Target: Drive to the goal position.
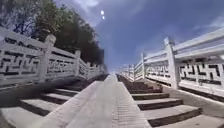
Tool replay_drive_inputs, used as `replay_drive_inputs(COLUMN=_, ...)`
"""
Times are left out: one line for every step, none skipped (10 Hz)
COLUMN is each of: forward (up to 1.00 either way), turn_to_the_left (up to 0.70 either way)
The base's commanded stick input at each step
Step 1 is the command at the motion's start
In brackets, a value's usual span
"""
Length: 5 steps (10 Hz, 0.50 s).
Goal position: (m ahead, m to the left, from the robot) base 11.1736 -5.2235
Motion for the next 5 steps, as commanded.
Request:
replay_drive_inputs(forward=0.45, turn_to_the_left=0.00)
replay_drive_inputs(forward=0.45, turn_to_the_left=0.00)
replay_drive_inputs(forward=0.45, turn_to_the_left=0.00)
replay_drive_inputs(forward=0.45, turn_to_the_left=0.00)
replay_drive_inputs(forward=0.45, turn_to_the_left=0.00)
